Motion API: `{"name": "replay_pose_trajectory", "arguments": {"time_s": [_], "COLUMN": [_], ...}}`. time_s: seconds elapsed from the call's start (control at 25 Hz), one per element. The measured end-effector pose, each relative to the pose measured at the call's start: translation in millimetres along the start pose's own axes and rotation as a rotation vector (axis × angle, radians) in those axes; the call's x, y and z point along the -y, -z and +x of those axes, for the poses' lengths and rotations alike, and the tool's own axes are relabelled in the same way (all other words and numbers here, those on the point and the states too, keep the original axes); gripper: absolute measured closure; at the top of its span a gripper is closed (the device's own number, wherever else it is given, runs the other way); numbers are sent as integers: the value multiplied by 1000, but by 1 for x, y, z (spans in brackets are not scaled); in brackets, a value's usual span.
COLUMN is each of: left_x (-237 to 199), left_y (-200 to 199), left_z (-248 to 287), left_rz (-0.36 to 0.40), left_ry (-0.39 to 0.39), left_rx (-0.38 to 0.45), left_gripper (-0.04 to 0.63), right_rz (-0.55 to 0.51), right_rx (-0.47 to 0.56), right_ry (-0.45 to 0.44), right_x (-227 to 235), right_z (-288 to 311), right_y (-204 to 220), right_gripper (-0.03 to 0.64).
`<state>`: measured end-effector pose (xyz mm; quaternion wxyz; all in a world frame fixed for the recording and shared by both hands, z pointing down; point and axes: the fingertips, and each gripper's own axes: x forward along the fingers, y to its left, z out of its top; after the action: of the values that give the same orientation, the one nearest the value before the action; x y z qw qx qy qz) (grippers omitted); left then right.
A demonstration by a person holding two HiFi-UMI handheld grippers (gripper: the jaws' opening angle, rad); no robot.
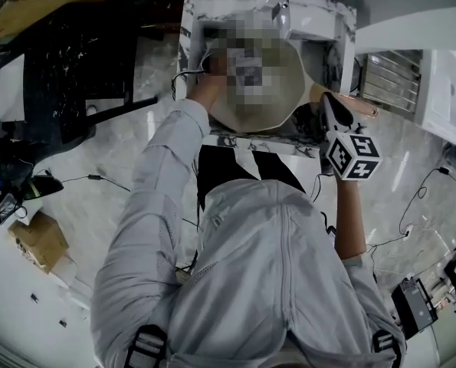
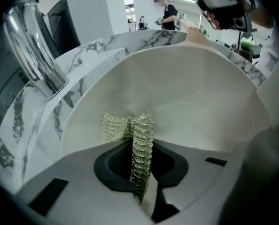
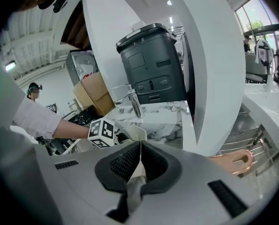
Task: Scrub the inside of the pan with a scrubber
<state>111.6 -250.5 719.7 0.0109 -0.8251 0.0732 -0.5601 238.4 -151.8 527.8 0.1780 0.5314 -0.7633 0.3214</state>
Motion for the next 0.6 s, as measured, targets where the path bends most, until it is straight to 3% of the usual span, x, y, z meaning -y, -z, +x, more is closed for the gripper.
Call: {"name": "replay_pose_trajectory", "arguments": {"time_s": [0.28, 0.6], "left_x": [7, 34], "left_y": [-19, -53], "left_z": [2, -1], "left_rz": [-128, -165], "left_ry": [74, 143], "left_rx": [90, 137], "left_gripper": [529, 529], "right_rz": [-20, -30], "right_rx": [2, 6], "right_ry": [-17, -38], "right_x": [5, 5], "right_z": [-3, -6], "right_y": [2, 5], "right_gripper": [581, 581]}}
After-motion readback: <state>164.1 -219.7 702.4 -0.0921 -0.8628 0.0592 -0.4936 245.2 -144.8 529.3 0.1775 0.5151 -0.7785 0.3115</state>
